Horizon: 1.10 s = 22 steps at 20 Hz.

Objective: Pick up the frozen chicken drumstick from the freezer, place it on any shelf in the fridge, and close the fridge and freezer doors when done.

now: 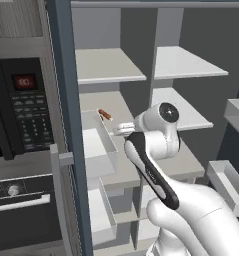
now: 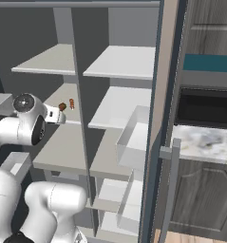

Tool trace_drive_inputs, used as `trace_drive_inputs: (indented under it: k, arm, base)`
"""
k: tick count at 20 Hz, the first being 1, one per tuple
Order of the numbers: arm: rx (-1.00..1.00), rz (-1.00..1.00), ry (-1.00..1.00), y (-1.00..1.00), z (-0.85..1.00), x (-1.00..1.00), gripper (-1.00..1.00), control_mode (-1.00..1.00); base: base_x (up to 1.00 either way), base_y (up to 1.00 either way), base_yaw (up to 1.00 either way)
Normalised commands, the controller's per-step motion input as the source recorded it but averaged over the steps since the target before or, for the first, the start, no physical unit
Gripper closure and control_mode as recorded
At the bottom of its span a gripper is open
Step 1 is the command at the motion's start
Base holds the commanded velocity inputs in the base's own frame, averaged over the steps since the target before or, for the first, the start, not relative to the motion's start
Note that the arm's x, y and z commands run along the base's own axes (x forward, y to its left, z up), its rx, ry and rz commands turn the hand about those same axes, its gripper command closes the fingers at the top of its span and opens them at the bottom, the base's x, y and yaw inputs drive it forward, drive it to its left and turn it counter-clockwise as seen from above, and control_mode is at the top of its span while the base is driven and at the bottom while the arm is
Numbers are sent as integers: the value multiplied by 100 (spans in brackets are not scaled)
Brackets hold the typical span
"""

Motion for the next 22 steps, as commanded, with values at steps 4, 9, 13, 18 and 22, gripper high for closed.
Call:
trace_drive_inputs:
  k: [4, 9, 13, 18, 22]
  arm:
    - [0, 0, 0, 5, 0, 45, -100, -100]
    - [0, 0, 0, 0, 0, 32, -100, -100]
    - [0, 0, 1, 1, 0, 34, -100, -100]
    - [0, 0, 4, 13, -2, 36, -100, -100]
    - [0, 0, 9, 13, -16, 40, -100, -100]
  base:
    - [0, 0, 0]
    - [0, 0, 0]
    - [0, 0, 0]
    - [0, 0, 0]
    - [0, 0, 0]
